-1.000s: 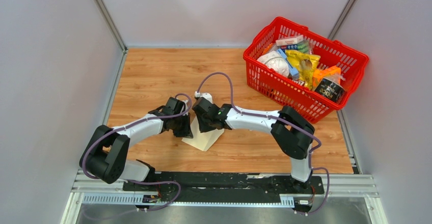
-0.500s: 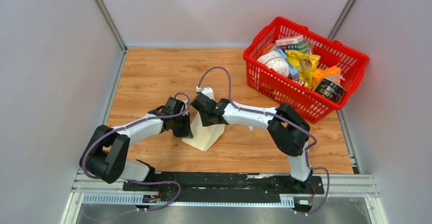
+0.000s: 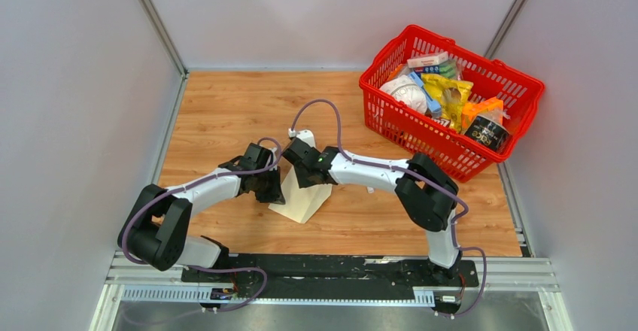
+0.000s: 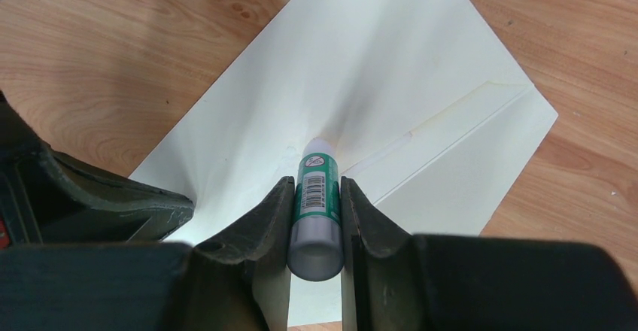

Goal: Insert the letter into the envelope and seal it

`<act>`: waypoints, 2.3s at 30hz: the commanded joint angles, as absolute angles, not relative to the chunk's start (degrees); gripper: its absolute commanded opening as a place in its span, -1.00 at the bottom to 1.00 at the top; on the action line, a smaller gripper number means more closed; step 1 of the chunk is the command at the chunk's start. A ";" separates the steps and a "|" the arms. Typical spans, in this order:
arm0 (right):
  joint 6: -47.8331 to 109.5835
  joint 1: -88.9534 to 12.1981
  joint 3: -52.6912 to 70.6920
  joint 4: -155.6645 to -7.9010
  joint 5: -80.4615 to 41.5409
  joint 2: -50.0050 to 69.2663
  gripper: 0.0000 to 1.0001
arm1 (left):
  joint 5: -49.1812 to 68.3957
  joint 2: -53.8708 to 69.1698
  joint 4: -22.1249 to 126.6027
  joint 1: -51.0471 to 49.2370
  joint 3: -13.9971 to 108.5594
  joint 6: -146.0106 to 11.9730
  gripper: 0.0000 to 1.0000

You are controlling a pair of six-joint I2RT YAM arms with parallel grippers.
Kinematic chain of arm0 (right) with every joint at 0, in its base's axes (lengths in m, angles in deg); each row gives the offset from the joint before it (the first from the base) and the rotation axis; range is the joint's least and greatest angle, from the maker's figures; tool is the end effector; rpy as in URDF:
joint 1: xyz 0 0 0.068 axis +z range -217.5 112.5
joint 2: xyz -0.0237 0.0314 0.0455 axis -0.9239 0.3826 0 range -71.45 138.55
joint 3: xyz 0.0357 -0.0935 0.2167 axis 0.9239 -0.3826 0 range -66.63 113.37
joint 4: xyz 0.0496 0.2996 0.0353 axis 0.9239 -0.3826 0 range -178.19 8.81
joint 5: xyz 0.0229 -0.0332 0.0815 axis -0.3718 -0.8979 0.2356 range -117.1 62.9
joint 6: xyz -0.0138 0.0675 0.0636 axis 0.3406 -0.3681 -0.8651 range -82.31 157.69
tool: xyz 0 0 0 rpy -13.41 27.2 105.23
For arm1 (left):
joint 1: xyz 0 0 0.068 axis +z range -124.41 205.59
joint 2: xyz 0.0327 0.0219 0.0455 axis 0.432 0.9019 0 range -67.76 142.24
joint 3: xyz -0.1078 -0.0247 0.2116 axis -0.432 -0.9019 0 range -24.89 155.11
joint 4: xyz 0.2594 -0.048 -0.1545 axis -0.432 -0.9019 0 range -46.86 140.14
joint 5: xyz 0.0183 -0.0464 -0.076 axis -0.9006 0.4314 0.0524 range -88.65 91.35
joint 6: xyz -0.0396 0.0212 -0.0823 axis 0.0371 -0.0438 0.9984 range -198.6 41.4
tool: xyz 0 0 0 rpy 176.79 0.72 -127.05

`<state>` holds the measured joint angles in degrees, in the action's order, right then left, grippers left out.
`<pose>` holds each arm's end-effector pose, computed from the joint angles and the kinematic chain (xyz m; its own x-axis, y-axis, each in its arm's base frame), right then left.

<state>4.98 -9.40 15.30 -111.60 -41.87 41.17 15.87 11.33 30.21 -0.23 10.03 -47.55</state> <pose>0.2637 0.3832 0.0908 -0.7976 -0.2929 -0.5273 -0.3861 0.9196 0.0733 0.2571 -0.1481 0.0375 -0.9621 -0.0891 -0.2579 0.0282 0.9077 -0.4186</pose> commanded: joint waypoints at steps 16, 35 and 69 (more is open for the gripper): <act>4.64 -4.75 11.32 -114.15 -37.91 38.15 -1.00 | 13.74 13.63 29.83 -0.16 9.65 -48.10 -1.00; 4.29 -9.49 16.86 -117.40 -44.76 43.86 -1.00 | 13.83 13.98 29.39 -0.16 9.65 -48.63 -1.00; 4.29 -5.90 19.67 -118.36 -38.79 45.27 -1.00 | 15.06 14.68 30.10 -0.07 9.74 -48.10 -1.00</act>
